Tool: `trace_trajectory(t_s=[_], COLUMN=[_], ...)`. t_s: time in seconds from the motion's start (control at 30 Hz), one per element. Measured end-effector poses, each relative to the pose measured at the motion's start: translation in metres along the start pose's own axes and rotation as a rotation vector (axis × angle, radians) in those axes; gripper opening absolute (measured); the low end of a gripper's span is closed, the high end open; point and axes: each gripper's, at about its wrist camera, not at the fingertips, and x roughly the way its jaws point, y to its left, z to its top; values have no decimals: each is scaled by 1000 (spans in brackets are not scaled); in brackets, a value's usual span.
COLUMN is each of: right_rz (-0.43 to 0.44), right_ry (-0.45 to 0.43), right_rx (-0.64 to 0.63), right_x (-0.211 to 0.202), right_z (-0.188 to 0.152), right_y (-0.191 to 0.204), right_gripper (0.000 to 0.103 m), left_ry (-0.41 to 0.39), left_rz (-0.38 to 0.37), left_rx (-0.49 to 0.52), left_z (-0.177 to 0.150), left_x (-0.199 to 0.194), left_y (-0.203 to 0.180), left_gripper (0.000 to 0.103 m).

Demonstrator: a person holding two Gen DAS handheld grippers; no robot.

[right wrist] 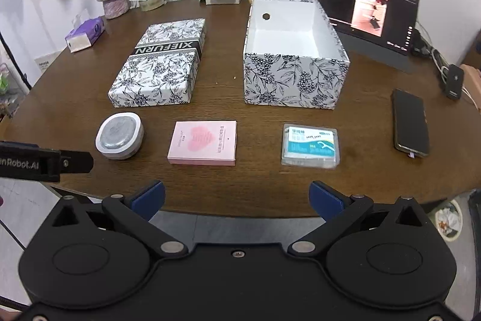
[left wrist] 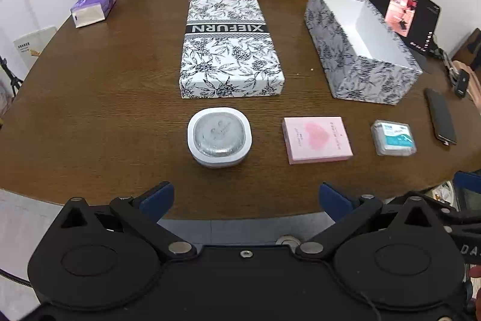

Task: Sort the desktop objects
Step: 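Move the left tool down onto the white round compact case and close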

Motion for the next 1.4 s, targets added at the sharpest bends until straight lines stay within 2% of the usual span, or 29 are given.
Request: trace_trajectory(t_s=[0.2,0.87,1.13,1.4], right_rz=[11,53,64,77], right_ry=[23,109,130,153], right_rx=[-10,-64,-75,-82], right_x=[17,70,87,99], right_z=[12,32,39,40], right_y=[-15,-38,-45,-48], right_gripper=[103,103,103,103], left_ry=[40,149,240,263], left_rz=[40,159,136,160], left_rx=[-28,-54,-94,-96], left_z=[15,60,66,64], left_x=[26,110,140,153], left_y=[-10,-6,2,8], left_gripper=[103,103,103,103])
